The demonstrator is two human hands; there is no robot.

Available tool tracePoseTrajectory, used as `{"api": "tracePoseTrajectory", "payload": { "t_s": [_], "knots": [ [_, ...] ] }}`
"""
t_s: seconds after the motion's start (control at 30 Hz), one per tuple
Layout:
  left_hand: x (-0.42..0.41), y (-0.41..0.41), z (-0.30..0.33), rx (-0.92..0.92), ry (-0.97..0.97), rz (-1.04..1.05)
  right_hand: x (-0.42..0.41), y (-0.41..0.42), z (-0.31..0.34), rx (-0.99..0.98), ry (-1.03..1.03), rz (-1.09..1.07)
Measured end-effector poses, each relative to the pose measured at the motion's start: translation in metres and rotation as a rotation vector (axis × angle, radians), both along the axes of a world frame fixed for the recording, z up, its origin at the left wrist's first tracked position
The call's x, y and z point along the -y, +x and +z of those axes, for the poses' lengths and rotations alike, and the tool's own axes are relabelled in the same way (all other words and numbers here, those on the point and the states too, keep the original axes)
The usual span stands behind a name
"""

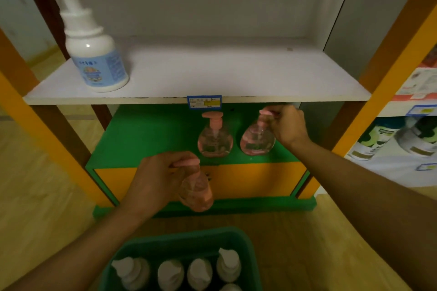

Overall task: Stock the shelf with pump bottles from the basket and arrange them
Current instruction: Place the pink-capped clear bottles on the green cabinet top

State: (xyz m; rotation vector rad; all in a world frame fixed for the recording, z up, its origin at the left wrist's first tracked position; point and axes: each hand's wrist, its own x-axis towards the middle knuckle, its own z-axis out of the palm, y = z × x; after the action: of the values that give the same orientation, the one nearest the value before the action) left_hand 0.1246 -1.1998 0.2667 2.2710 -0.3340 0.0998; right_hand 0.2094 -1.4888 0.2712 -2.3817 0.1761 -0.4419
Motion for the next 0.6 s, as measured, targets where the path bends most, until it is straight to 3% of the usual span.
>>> {"api": "tracePoseTrajectory", "payload": {
  "t_s": [0.2, 0.33, 0.4, 0.5, 0.6],
  "knots": [
    [0.003, -0.001, 0.008, -0.009, 0.030, -0.006, -0.001, -0.018, 0.007, -0.009, 0.005, -0.034],
    [0.013, 0.001, 0.017, 0.003, 0.054, 0.036, -0.012, -0.069, 0.018, 0.131, 0.139, -0.012],
    [0.021, 0.001, 0.023, 0.014, 0.085, 0.046, -0.024, -0.096, 0.019, 0.017, 0.196, 0.144],
    [0.043, -0.005, 0.033, 0.065, 0.103, 0.037, -0.048, -0.124, 0.017, -0.291, 0.110, 0.425],
    [0.064, -0.012, 0.042, 0.126, 0.116, 0.008, -0.061, -0.132, 0.010, -0.293, 0.069, 0.492]
  ]
}}
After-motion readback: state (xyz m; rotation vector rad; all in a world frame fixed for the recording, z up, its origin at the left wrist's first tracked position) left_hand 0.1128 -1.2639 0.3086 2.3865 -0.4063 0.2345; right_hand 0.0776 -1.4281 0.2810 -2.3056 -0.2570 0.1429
